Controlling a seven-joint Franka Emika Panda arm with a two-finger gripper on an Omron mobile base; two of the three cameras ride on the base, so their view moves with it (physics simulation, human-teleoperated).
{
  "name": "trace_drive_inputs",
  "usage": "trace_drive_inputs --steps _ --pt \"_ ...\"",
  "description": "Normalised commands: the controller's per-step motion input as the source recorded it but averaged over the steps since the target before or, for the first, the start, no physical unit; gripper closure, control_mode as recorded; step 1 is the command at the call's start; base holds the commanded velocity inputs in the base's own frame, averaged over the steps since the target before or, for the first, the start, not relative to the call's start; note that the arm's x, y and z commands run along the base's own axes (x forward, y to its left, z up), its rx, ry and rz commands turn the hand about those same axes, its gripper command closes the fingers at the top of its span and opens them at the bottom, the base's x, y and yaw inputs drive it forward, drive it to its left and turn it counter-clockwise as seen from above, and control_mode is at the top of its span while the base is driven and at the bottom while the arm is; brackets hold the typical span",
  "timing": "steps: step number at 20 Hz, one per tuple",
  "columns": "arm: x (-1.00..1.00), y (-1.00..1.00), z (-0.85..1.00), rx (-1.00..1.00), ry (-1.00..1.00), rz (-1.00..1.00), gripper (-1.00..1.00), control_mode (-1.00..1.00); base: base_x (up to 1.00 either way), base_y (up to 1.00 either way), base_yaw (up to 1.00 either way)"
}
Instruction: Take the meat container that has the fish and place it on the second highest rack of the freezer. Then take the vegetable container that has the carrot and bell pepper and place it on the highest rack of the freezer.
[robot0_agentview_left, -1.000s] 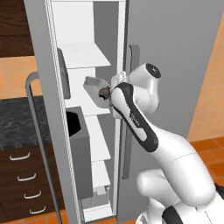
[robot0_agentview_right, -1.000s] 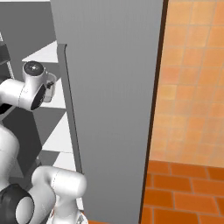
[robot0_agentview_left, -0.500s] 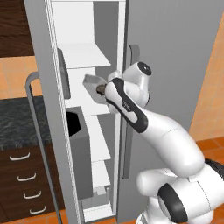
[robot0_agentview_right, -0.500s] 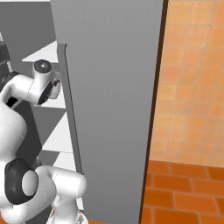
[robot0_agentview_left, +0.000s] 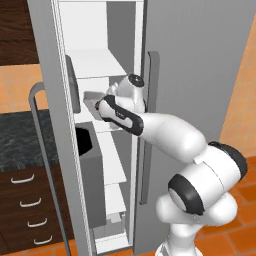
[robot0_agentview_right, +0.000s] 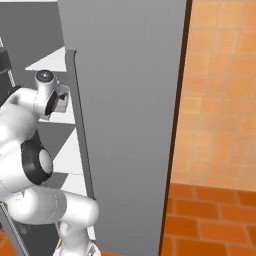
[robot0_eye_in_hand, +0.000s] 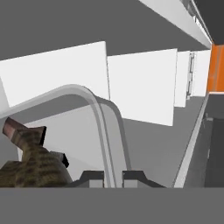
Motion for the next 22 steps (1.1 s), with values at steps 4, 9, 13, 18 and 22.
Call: trace_drive_inputs --steps 4,9,13,18,22 --pt "0.25 0.10 0.00 -0.08 0.00 -0.06 1.00 -1.00 0.00 0.00 0.00" --pt "0.19 0.00 -0.17 0.00 0.00 -0.09 1.00 -1.00 0.00 0.00 0.00" --pt "0.24 0.00 -0.37 0.01 0.00 -0.01 1.00 -1.00 0.00 0.00 0.00" --pt "0.22 0.00 -0.12 0.00 0.00 0.00 1.00 -1.00 0.00 0.00 0.00" --pt "0.42 0.00 0.00 0.00 0.00 0.00 1.00 -1.00 0.00 0.00 0.00"
